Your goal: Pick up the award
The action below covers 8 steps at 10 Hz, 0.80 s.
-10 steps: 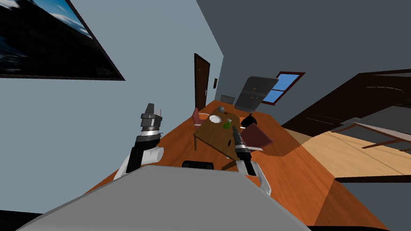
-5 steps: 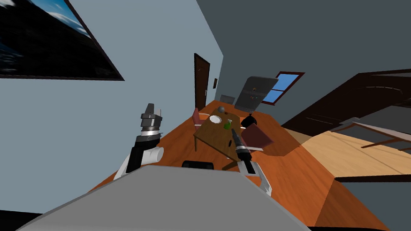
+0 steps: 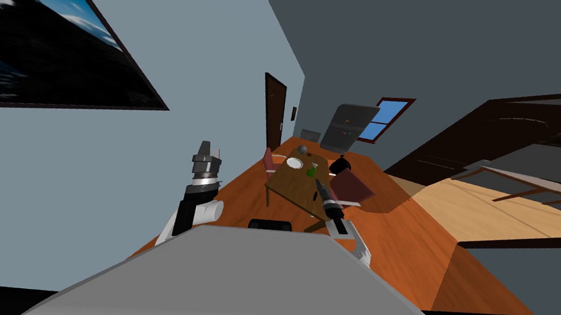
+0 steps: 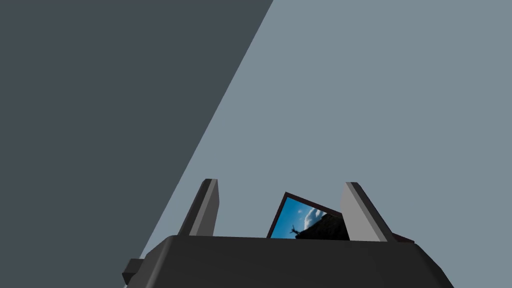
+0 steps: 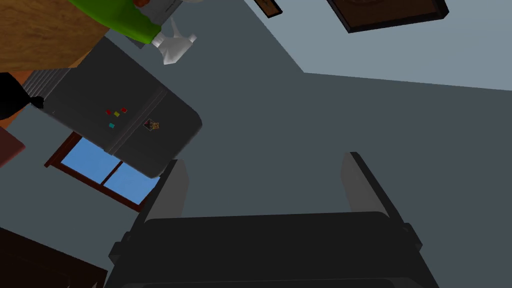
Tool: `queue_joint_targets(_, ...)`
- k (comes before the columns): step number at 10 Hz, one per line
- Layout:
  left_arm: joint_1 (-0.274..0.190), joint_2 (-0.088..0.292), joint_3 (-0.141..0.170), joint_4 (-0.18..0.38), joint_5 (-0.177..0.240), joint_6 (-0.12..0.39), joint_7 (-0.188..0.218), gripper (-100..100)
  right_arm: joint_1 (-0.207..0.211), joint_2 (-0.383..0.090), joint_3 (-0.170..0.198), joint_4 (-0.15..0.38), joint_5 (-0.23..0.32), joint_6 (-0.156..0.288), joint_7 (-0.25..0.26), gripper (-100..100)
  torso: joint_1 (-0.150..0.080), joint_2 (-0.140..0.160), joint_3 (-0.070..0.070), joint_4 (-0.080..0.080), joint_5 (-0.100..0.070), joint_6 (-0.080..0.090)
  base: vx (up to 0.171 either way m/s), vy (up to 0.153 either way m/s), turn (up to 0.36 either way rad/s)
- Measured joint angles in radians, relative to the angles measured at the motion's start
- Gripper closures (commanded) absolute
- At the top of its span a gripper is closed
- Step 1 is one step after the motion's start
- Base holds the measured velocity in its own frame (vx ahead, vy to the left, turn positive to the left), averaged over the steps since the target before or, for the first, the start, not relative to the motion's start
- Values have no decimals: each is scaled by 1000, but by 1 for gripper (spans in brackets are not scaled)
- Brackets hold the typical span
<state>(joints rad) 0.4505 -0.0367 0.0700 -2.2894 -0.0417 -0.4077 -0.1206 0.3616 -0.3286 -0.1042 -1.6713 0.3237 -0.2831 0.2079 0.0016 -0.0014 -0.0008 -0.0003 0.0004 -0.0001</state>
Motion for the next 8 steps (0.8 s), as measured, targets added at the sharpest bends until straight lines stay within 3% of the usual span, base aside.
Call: queue_joint_targets(8,0,0,0,0,0,0,0,0,-85,-74,-29,260,97,71,122,-100,1,-1,-1,0,0,0,29,46,-1)
